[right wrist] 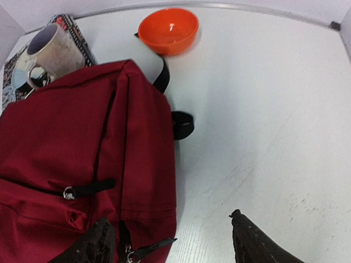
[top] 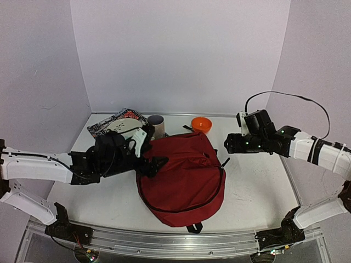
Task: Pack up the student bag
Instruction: Reset both arms
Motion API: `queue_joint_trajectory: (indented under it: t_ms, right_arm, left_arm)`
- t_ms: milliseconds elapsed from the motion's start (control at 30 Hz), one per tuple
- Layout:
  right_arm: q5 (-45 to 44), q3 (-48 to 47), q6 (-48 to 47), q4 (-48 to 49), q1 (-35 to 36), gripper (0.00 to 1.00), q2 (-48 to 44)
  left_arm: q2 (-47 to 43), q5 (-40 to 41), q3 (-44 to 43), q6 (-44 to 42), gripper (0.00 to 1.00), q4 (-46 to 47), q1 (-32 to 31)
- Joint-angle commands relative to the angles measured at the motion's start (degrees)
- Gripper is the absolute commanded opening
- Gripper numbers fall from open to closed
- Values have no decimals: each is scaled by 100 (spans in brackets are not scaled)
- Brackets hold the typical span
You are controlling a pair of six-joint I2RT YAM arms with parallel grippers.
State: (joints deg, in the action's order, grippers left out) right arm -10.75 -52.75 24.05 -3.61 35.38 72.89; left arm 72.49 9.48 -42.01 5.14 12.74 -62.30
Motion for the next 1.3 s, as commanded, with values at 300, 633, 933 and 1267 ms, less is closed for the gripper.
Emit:
queue_joint_trajectory:
  t_ms: [300,633,933,1267]
  right_arm:
    - [-1994,579,-551,1998,-1076,93,-661]
    - [-2275,1939,-1041,2725,-1828,98,-3138]
    - [-1743,2174,-1639,1816,-1826,98,-5335]
    - [-1322,1952,-1673,785,-1826,98,-6384]
  left_arm:
    - [-301,-718,-207,2207,89,-629,4449]
    - [-1357,-306,-531,2154,96,-1650,5461]
    - [-3240,118,-716,1160,100,-2560,5393]
    - [-5086,467,184,743,99,-2704,5360]
